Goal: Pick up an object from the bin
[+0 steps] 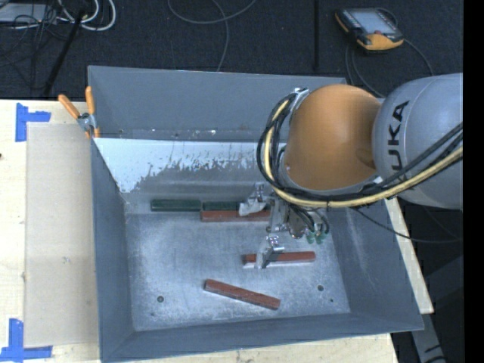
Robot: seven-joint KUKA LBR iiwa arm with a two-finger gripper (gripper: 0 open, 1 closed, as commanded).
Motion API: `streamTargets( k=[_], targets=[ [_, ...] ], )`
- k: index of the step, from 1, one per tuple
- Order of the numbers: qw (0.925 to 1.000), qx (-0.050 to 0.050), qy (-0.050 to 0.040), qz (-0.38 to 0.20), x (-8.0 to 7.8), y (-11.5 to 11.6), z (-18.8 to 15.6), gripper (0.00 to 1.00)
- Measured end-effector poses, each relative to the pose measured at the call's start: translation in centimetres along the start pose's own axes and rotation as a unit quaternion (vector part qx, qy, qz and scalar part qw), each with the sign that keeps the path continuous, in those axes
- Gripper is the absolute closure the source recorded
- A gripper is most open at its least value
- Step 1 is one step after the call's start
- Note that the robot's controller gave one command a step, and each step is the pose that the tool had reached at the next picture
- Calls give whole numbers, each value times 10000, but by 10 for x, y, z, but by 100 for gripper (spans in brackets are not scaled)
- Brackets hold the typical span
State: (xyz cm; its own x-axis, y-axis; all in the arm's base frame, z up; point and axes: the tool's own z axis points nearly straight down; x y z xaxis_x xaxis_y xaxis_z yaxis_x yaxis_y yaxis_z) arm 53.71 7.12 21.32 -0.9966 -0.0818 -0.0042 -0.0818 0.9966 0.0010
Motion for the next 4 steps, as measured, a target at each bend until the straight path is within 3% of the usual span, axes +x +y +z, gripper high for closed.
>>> streamTargets(
  k=[1,2,3,4],
  targets=[
    [9975,0,7,-708,27,-47,58,0],
    [9997,-10,3,261,2,-85,136,100],
    [9996,-11,3,265,2,-85,136,100],
    [9996,0,54,268,5,-91,90,100]
  ],
)
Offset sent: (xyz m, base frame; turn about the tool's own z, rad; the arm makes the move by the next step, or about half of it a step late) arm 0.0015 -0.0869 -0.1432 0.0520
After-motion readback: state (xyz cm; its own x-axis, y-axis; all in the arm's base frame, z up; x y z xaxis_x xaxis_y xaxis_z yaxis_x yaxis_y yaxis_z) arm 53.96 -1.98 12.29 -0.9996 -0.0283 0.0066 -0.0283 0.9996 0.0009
